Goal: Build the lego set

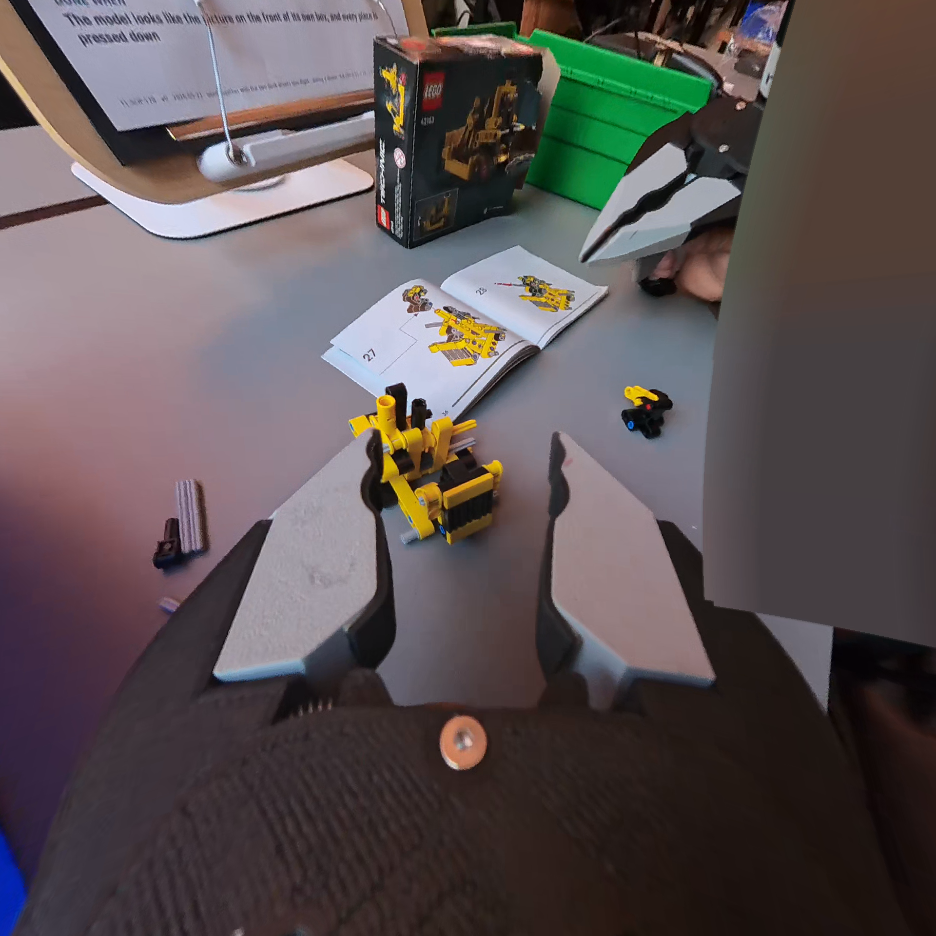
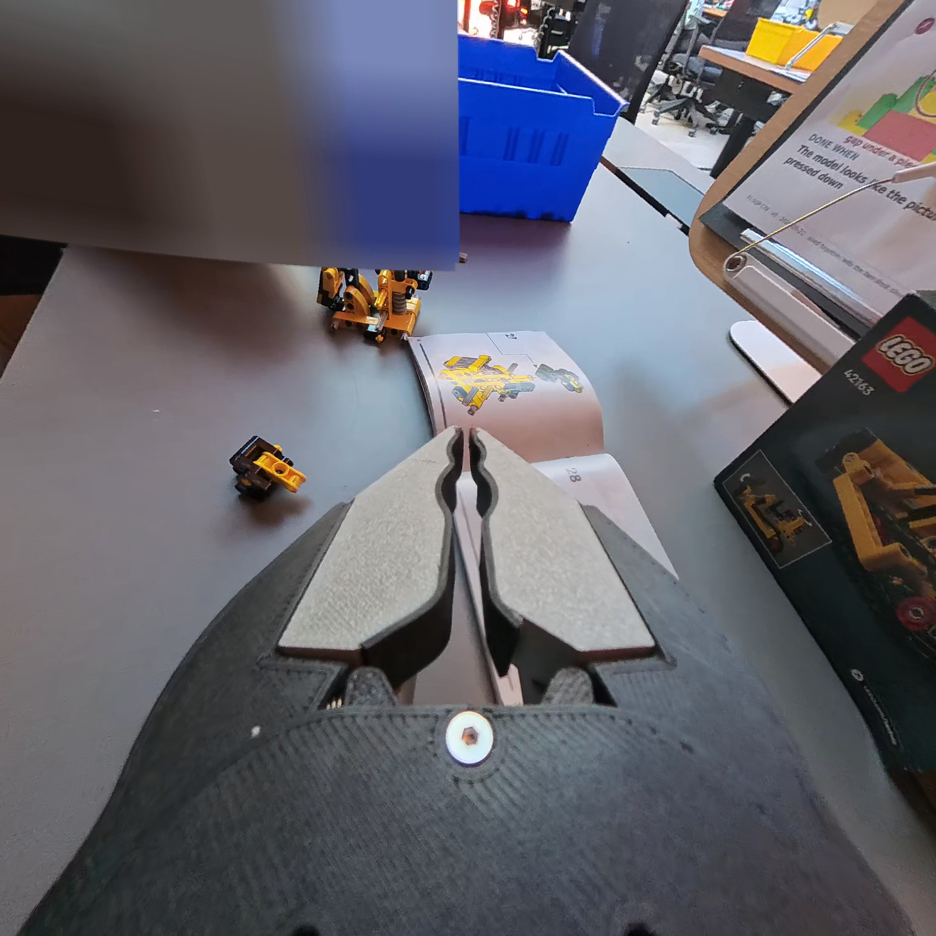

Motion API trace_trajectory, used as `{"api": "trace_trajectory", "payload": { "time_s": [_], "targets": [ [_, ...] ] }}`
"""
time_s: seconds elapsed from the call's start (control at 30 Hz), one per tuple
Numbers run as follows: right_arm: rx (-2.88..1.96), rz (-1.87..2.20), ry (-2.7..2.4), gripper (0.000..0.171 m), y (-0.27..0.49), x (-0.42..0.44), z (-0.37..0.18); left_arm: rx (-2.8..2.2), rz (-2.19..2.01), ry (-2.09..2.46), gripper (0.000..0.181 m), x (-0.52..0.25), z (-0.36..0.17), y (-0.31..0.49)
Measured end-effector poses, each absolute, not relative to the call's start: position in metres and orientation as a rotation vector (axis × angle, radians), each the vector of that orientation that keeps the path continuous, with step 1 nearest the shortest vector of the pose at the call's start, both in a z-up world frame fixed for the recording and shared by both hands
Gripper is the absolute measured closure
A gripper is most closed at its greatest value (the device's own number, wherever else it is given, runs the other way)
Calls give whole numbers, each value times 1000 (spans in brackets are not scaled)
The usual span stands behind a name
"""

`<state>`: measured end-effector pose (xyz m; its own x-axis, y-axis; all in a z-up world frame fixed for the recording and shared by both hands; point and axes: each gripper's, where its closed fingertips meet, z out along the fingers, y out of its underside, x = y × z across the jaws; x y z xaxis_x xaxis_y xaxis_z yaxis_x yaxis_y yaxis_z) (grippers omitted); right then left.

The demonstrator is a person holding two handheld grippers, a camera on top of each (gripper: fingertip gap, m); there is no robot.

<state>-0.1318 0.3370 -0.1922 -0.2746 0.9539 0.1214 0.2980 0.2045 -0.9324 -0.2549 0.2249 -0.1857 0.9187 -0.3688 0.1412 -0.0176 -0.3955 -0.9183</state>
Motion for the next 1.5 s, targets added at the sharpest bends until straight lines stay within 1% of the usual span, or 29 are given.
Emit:
{"api": "trace_trajectory", "payload": {
  "time_s": [0.17,0.43,0.77,1.5],
  "targets": [
    [-1241,1025,-1617,171,357,-131,-187,-1908,-315,236,120,-267,-177,227],
    [-1345,989,-1480,171,384,-127,-182,-1939,-194,227,123,-278,-184,231],
    [-1359,996,-1514,171,381,-130,-190,-1961,-183,213,124,-283,-189,232],
    [-1343,975,-1492,171,380,-129,-184,-1970,-160,231,125,-281,-190,231]
  ]
}}
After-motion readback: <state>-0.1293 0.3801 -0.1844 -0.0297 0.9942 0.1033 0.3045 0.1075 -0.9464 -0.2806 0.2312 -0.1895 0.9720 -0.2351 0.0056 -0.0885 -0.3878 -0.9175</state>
